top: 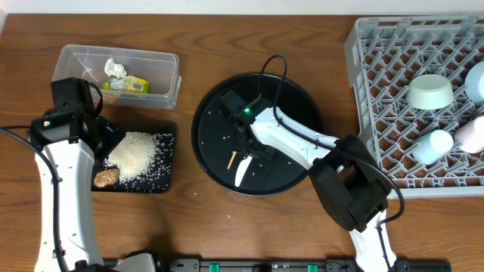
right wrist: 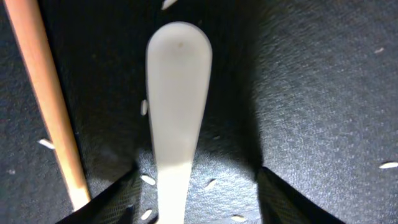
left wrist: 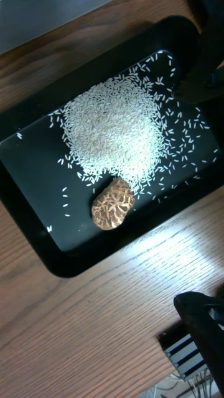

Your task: Sort waste into correct bins and load items into the dishwasher rack

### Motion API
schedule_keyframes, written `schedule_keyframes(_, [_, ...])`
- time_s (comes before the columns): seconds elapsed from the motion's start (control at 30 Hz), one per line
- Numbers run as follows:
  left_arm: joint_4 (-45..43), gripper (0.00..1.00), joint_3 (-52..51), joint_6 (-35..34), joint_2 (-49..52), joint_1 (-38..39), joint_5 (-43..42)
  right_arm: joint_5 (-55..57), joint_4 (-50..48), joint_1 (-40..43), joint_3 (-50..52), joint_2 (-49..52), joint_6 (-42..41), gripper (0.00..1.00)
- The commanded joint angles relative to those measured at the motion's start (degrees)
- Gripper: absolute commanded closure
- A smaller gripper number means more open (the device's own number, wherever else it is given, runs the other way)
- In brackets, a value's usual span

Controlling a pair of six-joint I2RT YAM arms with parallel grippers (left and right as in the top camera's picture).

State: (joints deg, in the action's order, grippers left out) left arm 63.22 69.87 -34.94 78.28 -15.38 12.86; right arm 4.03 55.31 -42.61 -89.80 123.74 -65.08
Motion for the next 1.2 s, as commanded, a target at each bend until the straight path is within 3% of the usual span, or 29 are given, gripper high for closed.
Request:
schedule_keyframes(0.0, [0.37,0.02,0.50,-0.90,-0.04,-0.26,1.14,-0.74,-0.11,0.31,2.21,1.09,-0.02,0.50])
schedule_keyframes(0.63, [0.37,0.02,0.50,-0.87,-0.04,-0.26,1.11,-3.21,2.32,1.29,2.43,1.07,2.19,0.94])
schedule_keyframes(0.77, [0.37,0.02,0.50,-0.87,-0.04,-0.26,1.11,-3.23,2.82,2.47,2.43,0.98,4.59,0.99])
schedule_keyframes(1.17, [0.37,0.02,0.50,-0.87,-0.04,-0.26,1.11,-3.23,4.74,6.99,1.84,-6.21,12.57,0.99])
